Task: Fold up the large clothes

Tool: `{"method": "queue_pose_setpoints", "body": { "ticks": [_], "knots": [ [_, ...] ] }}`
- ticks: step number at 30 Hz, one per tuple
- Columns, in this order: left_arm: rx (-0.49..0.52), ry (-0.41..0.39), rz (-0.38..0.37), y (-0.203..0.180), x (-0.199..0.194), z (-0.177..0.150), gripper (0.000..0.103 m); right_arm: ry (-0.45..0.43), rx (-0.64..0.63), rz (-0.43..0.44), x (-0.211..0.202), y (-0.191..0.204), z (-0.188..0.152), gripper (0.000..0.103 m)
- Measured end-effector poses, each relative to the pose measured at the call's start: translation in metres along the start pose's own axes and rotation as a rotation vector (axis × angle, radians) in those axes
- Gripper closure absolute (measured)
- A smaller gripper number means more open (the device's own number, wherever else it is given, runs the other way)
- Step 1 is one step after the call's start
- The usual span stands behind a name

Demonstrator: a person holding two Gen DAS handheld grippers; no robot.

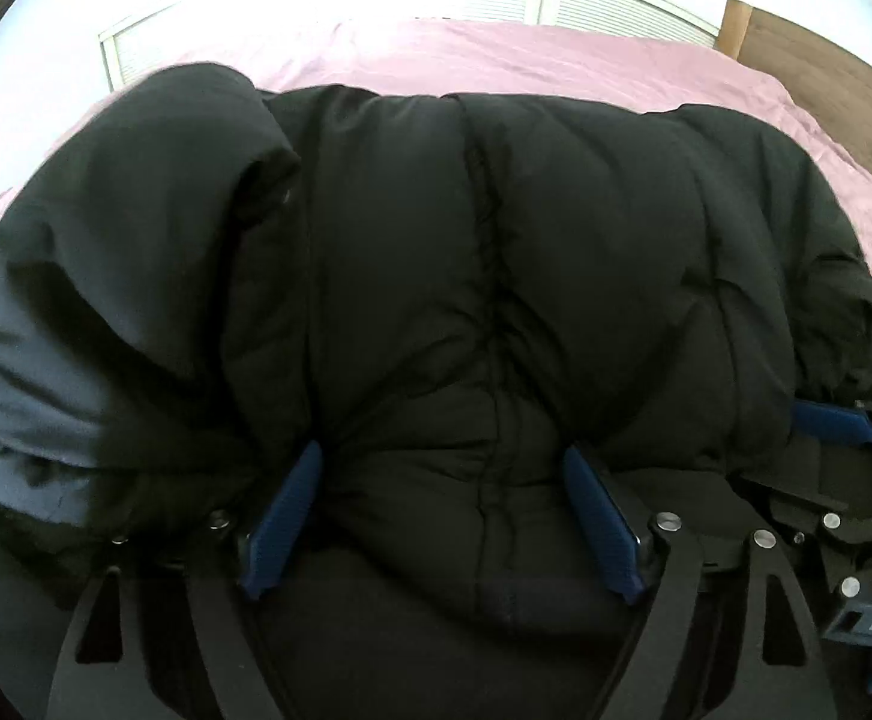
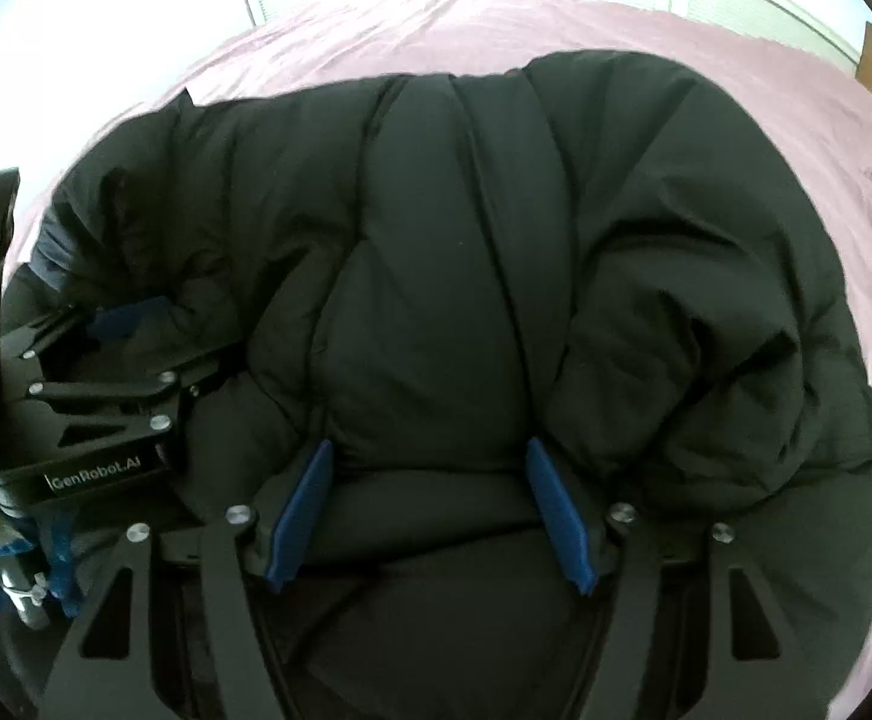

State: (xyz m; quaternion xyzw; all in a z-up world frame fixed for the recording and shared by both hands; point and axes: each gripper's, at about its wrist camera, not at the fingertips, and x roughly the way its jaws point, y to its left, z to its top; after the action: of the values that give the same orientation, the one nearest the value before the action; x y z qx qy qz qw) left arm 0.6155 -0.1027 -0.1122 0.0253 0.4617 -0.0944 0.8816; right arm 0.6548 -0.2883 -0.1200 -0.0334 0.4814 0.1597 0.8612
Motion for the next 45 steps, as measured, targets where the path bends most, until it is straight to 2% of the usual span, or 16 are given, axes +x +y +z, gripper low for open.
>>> {"method": "queue_pose_setpoints", "body": {
  "ticks": [6, 11, 15, 22, 31, 39, 45],
  "knots": [
    [0.003, -0.009, 0.020, -0.007, 0.009, -0.001, 0.020, -0.012, 0.000, -0.003, 0.015, -0.002, -0.006, 0.036],
    [-0.002, 0.051, 0.038, -0.013, 0.005, 0.012, 0.020, 0.043, 0.006, -0.018, 0.009, 0.004, 0.001, 0.036],
    [-0.001, 0.089, 0.051, -0.021, -0.014, 0.028, 0.020, 0.102, 0.019, -0.018, 0.001, 0.012, 0.016, 0.036],
    [0.046, 0.026, 0.098, -0.040, -0.077, 0.020, 0.020, 0.121, 0.063, 0.018, -0.028, 0.010, 0.022, 0.036],
    [0.114, -0.006, 0.161, -0.040, -0.142, -0.001, 0.020, 0.080, 0.109, 0.015, -0.097, 0.005, -0.023, 0.036],
    [0.096, -0.030, 0.174, -0.020, -0.210, -0.033, 0.019, 0.072, 0.159, 0.000, -0.156, -0.002, -0.071, 0.036],
    [0.091, -0.021, 0.193, -0.007, -0.241, -0.048, 0.015, 0.075, 0.209, -0.021, -0.199, -0.004, -0.114, 0.030]
  ]
}}
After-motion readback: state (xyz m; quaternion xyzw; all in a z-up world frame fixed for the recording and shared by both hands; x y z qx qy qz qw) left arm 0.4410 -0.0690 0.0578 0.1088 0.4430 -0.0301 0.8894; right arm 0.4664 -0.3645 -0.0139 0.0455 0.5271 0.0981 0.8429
